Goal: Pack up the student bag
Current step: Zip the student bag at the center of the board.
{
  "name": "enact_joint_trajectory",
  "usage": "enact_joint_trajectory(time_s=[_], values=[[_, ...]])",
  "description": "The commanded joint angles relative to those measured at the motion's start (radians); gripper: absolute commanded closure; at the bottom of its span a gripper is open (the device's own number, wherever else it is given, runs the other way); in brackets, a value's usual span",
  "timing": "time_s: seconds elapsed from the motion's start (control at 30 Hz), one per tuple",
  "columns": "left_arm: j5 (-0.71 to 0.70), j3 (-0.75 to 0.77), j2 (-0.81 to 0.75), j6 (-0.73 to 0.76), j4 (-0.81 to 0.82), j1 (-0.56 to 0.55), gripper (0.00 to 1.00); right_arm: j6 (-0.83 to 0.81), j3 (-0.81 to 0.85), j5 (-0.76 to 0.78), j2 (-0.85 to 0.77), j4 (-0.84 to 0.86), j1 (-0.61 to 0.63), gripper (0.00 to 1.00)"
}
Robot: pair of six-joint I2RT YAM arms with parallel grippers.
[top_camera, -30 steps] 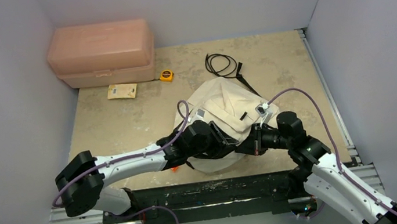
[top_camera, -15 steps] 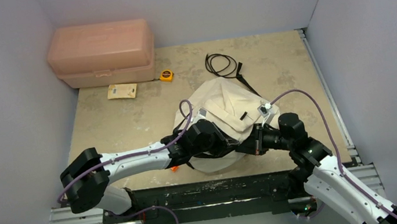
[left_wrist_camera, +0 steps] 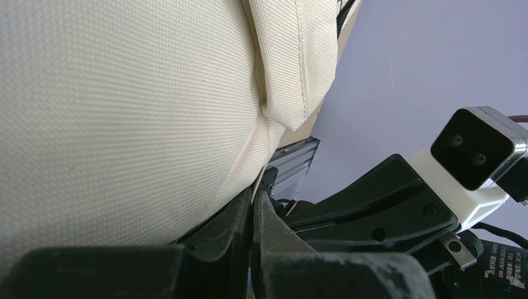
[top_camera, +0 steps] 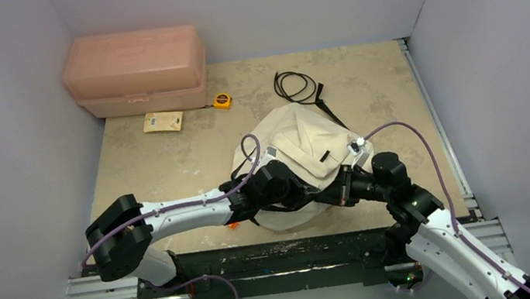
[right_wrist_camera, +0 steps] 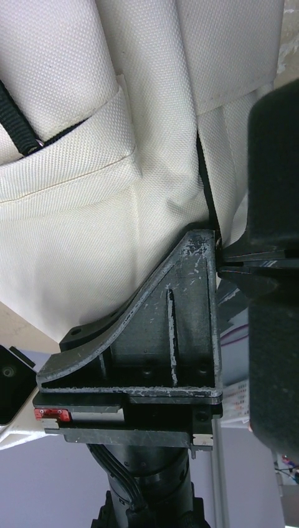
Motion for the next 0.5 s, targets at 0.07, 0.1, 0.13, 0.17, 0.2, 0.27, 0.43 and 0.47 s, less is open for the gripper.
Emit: enact_joint_trajectory(time_s=[0.07, 0.1, 0.13, 0.17, 0.2, 0.27, 0.43, 0.47], values=[[-0.078, 0.042, -0.055, 0.013, -0.108, -0.015, 1.0, -0.007, 0.066, 0.038, -0.009, -0.056, 0.001, 0.7], [-0.084, 0.051, -0.066, 0.023, -0.143, -0.015, 1.0, -0.009, 0.085, 0.065, -0.009, -0.113, 0.002, 0.58], [-0.092, 0.057, -0.075, 0.029, -0.173, -0.016, 1.0, -0.012, 0.105, 0.095, -0.008, -0.169, 0.003, 0.49], [-0.091, 0.062, -0.083, 0.038, -0.19, -0.015, 1.0, -0.005, 0.123, 0.117, -0.007, -0.216, 0.002, 0.46], [-0.086, 0.068, -0.088, 0.043, -0.21, -0.015, 1.0, 0.011, 0.136, 0.142, -0.005, -0.26, 0.001, 0.43], [-0.08, 0.08, -0.098, 0.046, -0.251, -0.015, 1.0, 0.062, 0.146, 0.195, 0.009, -0.338, 0.001, 0.34], [-0.049, 0.111, -0.091, 0.06, -0.3, -0.018, 1.0, 0.217, 0.073, 0.11, 0.067, -0.204, -0.01, 0.28], [-0.039, 0.122, -0.082, 0.062, -0.312, -0.02, 1.0, 0.244, 0.063, 0.091, 0.084, -0.155, -0.009, 0.28]])
